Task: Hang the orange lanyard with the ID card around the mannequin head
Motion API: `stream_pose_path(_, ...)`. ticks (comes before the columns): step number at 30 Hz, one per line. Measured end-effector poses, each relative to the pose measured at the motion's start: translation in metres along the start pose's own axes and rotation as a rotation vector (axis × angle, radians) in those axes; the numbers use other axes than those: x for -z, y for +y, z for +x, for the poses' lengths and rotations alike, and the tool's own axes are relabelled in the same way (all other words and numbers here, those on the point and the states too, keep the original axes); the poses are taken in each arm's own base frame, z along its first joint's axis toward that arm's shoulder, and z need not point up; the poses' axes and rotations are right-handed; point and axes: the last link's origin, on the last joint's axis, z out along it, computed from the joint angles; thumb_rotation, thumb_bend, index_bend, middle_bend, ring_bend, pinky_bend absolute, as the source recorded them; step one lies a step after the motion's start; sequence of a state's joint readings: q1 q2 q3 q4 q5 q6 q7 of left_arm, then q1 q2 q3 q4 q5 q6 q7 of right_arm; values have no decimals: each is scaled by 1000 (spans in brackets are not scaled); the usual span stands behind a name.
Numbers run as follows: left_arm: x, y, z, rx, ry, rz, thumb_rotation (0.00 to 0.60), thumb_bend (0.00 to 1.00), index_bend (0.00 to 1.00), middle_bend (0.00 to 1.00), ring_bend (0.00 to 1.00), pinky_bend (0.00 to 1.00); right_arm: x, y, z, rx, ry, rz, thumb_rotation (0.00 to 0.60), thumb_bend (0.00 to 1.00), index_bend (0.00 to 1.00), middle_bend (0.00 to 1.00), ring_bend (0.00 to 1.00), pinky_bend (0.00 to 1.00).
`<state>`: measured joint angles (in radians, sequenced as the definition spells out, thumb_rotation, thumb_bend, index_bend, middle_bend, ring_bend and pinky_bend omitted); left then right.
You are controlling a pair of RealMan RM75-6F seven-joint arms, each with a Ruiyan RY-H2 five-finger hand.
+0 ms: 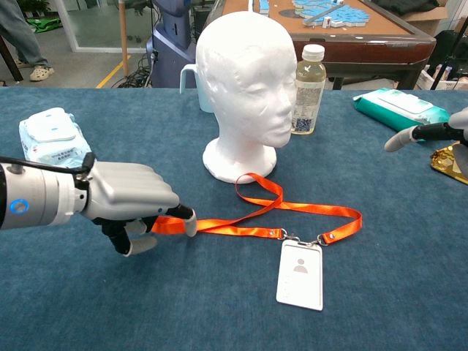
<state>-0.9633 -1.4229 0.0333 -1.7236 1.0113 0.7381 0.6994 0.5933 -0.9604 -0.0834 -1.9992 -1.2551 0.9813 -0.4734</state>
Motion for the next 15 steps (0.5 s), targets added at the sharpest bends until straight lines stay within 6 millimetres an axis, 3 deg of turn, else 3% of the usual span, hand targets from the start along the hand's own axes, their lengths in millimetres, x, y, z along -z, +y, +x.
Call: stream_pose_path(15,10,-45,4,101,-2,154,600,490,246,1000,948,838,4,-2,1,-8,11,4,600,1000,116,1000,1000,1000)
